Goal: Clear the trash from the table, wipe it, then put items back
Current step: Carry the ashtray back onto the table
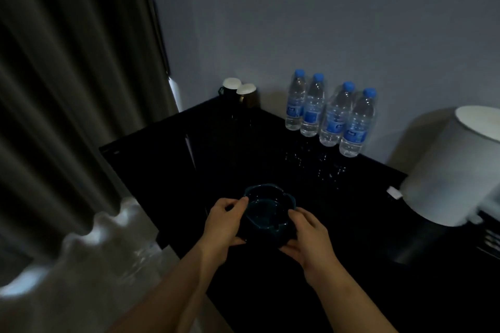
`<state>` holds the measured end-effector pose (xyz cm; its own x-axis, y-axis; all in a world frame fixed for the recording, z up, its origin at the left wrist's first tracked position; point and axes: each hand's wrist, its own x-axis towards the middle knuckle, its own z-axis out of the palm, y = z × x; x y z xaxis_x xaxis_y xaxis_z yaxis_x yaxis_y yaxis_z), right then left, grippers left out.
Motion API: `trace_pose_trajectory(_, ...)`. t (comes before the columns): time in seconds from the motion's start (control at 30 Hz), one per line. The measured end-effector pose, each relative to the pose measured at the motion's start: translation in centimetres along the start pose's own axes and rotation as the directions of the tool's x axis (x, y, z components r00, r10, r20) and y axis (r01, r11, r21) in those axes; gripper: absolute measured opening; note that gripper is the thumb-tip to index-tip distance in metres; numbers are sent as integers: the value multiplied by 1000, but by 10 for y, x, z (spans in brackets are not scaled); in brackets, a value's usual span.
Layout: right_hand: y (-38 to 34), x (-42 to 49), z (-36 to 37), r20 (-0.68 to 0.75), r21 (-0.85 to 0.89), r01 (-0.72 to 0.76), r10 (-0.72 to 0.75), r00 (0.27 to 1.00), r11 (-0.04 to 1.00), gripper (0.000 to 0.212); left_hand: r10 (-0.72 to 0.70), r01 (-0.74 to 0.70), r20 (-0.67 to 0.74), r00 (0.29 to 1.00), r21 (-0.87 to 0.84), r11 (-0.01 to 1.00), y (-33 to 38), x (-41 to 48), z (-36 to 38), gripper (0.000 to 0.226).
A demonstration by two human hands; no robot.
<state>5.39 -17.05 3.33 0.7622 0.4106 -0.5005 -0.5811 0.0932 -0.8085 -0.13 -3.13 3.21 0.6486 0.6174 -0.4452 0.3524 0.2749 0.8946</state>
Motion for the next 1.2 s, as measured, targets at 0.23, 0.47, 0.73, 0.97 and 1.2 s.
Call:
trace_pose_trajectory(0.23, 3, 70, 69, -116, 5, 5, -4, 993, 1000, 35, -22, 12, 123, 992, 86, 996, 27, 93, -45, 24)
trace_pose_trajectory(0.47, 18, 133, 163, -306, 31, 42, -31, 951, 999, 33, -28, -39, 306, 952, 210, 977, 66, 182, -107, 30)
trace_pose_trajectory(0.73, 12, 180, 226, -447, 40, 120, -89, 890, 992, 19, -95, -3, 442, 892, 216, 976, 102, 253, -140, 31)
trace_pose_trajectory(0.97, -13, 236, 224, -491, 39, 170, -129, 862, 985, 25, -135, 41, 479, 867, 201, 979, 129, 308, -111, 29)
trace_pose_trajectory(1.2, -48, 293, 209, -445, 149, 191, -106, 889, 970, 38, -126, 61, 437, 891, 160, 985, 148, 360, -60, 31)
